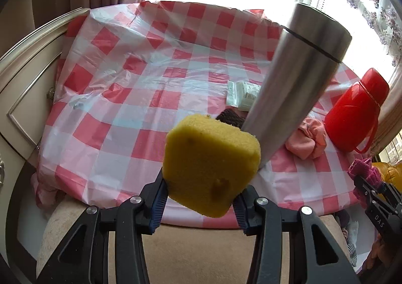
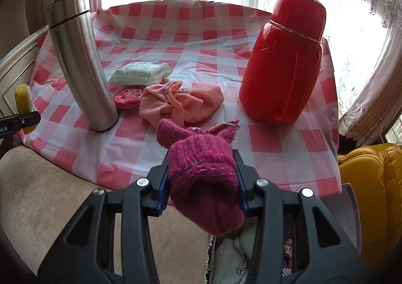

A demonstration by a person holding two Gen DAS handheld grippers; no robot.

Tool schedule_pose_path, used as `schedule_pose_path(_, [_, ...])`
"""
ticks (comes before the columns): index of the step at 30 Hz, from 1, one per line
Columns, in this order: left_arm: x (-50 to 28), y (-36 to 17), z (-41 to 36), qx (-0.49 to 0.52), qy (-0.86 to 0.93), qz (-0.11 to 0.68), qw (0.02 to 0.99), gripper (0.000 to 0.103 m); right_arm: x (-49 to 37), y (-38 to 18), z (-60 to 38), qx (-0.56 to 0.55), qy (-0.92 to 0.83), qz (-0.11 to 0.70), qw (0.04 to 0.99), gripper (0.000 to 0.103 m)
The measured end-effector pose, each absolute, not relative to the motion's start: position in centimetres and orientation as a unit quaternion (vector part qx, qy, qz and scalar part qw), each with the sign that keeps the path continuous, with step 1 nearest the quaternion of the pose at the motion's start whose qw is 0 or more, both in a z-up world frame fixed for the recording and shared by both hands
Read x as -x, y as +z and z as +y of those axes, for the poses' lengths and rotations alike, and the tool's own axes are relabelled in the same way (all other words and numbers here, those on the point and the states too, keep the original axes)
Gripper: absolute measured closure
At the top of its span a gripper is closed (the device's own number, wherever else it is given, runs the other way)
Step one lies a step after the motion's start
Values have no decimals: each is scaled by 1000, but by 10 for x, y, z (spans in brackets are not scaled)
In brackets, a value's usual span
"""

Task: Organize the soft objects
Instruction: 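Carry magenta sock over white box with right tool while left carries yellow sponge, then open right tool to drop magenta sock while left tool drops yellow sponge in box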

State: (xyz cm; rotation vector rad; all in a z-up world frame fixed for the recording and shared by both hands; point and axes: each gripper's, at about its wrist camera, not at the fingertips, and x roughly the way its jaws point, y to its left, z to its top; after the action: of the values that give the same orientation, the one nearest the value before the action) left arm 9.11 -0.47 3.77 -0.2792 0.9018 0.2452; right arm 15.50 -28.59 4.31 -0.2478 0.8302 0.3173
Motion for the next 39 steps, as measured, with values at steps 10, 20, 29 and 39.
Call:
schedule_pose_path(10, [-83, 45, -62, 113, 60, 436, 891, 56, -129, 47, -334, 105, 121, 404, 900, 56])
schedule_pose_path(20, [-78, 47, -139, 82, -24, 447, 890, 56, -105, 41, -400, 90, 62, 419, 901, 56])
schedule_pose_path(29, [-75, 44, -217, 39, -104, 462, 880, 56, -86, 32, -453, 78, 12, 435, 897, 56])
schedule_pose_path(39, [-68, 40, -289, 3, -200, 476, 857, 52, -65, 25, -492, 74, -39, 451, 889, 40])
